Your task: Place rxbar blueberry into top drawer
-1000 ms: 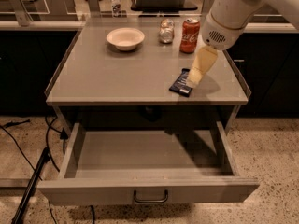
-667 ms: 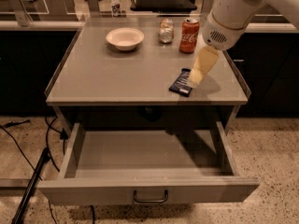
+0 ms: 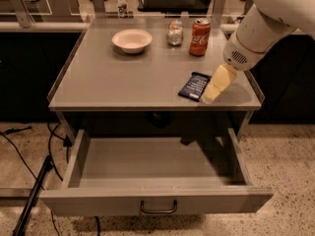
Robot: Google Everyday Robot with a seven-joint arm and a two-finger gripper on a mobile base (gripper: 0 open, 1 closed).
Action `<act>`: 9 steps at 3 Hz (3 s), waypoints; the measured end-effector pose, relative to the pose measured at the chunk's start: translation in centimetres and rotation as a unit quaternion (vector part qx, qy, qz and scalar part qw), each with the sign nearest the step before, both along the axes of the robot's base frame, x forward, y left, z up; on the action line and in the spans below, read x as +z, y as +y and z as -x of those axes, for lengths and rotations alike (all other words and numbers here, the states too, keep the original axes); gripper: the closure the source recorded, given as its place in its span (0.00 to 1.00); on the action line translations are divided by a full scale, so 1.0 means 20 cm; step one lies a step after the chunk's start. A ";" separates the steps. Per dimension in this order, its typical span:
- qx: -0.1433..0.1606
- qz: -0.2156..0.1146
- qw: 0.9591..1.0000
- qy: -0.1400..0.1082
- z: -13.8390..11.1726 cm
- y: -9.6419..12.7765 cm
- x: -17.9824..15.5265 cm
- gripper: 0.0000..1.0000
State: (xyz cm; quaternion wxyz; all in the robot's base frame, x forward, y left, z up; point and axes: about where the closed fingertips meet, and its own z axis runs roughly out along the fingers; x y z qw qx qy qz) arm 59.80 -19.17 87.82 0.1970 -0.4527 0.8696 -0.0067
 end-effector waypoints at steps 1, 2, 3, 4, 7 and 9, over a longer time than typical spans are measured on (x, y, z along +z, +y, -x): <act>0.000 -0.002 1.000 0.000 0.00 0.00 -0.01 0.00; 0.000 -0.021 1.000 -0.013 -0.01 0.03 -0.05 0.00; 0.005 -0.060 0.998 -0.035 -0.05 0.08 -0.10 0.00; 0.011 -0.089 0.995 -0.052 -0.09 0.13 -0.11 0.00; 0.024 -0.120 0.988 -0.090 -0.25 0.23 -0.17 0.00; 0.021 -0.117 0.989 -0.084 -0.30 0.24 -0.22 0.26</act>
Offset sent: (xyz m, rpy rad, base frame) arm 0.0086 0.0168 -0.0269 0.1534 -0.1027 -0.0033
